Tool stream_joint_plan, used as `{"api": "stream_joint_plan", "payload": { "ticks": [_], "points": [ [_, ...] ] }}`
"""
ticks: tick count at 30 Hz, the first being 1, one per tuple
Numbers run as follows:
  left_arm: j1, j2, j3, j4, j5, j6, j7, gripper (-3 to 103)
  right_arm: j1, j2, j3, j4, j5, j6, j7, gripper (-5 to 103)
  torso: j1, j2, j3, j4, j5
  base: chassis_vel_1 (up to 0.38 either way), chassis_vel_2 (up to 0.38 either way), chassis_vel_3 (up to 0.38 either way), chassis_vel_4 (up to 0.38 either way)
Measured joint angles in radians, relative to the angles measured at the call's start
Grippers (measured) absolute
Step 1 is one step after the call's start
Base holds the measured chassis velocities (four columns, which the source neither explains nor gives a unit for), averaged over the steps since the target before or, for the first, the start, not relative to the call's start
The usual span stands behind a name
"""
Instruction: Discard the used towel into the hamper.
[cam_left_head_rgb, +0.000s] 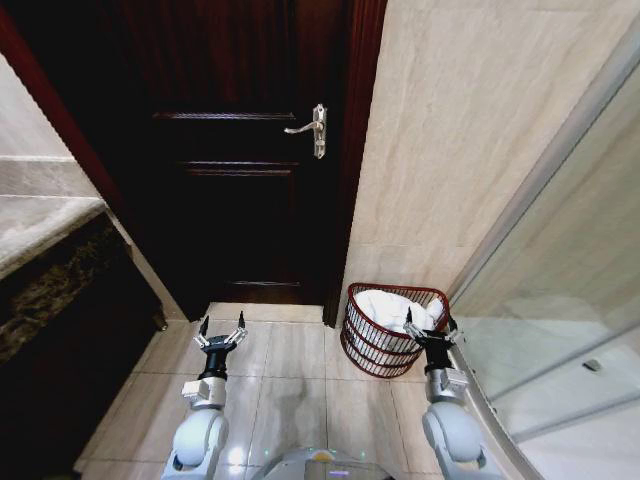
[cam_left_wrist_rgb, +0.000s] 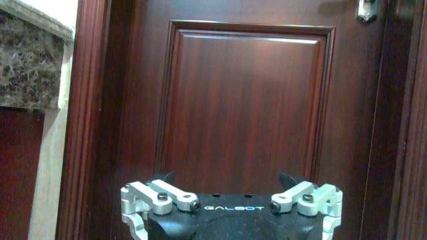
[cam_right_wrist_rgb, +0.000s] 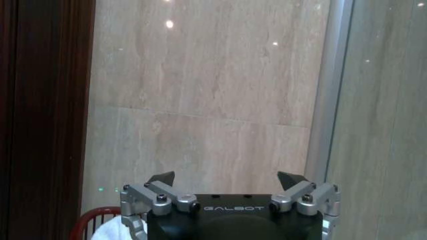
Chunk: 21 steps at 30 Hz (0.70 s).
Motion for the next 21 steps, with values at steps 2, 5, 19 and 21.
{"api": "stream_joint_plan", "payload": {
  "ticks": [2,5,19,21],
  "points": [
    [0.002,-0.001,0.001,0.0,0.001,0.0,0.0,100,-0.003,0.001,0.002,0.0,0.0,0.0,-0.003,100,0.0,0.0,0.0,0.0,0.0,0.0,0.0,0.0,0.0],
    [0.004,-0.002,0.002,0.0,0.001,-0.004,0.001,100,-0.004,0.002,0.004,0.0,0.001,0.0,-0.008,100,0.0,0.0,0.0,0.0,0.0,0.0,0.0,0.0,0.0],
    [0.009,-0.001,0.003,-0.009,-0.008,0.005,0.002,100,0.008,0.004,-0.007,-0.004,0.005,0.018,-0.008,100,0.0,0.0,0.0,0.0,0.0,0.0,0.0,0.0,0.0],
    [0.01,-0.001,0.003,-0.01,-0.008,0.008,0.002,100,0.01,0.004,-0.007,-0.004,0.006,0.021,-0.008,100,0.0,0.0,0.0,0.0,0.0,0.0,0.0,0.0,0.0]
  ]
}}
